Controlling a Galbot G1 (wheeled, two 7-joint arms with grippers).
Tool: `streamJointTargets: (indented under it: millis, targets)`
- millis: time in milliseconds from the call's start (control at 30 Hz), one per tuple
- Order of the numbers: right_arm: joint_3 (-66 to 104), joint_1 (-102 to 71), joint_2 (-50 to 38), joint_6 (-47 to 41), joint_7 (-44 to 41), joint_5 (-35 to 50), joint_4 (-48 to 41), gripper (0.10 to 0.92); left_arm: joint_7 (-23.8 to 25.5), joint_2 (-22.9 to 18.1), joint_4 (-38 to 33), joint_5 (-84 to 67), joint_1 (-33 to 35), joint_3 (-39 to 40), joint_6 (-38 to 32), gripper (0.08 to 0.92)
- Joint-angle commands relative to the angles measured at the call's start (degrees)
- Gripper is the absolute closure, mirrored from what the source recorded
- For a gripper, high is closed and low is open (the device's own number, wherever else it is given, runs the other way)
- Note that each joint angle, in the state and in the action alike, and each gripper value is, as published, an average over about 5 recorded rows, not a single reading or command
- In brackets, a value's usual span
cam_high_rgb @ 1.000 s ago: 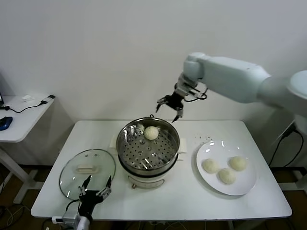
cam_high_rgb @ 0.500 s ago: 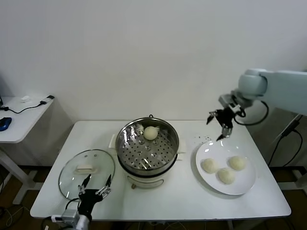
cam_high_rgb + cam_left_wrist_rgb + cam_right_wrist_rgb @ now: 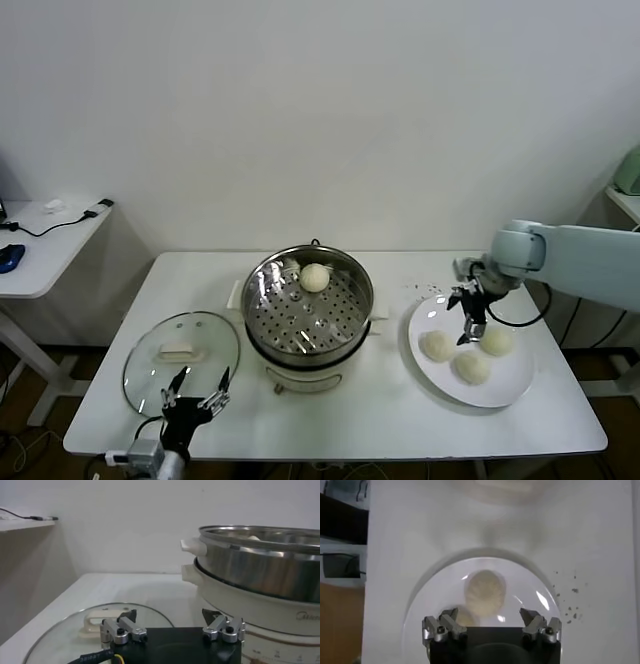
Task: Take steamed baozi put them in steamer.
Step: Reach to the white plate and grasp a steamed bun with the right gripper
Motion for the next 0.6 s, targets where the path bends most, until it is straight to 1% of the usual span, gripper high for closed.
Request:
streamJointTargets:
  millis: [33, 367, 433, 600]
  targets:
    - [7.75, -10.6, 0.64, -3.43, 1.53, -2.44, -4.45, 0.203, 0.01, 0.0, 0.09, 0.04, 0.2, 0.02, -0.08, 0.177]
    - [11.5, -14.95, 1.79, -3.72, 2.38, -3.85, -5.43, 0.205, 0.0, 0.12, -0.32, 0.03, 0.77, -0.18, -0.28, 0.177]
    - [11.74, -15.1, 1.82, -3.89, 2.77, -4.47, -5.41, 0.223, -0.01, 0.12, -0.43, 0.01, 0.78, -0.17, -0.27, 0.177]
    - [12.79, -15.23, 1.6, -4.23, 3.5, -5.39, -5.2, 0.325, -0.05, 0.05, -0.65, -0.01, 0.76, -0.12, -0.22, 0.177]
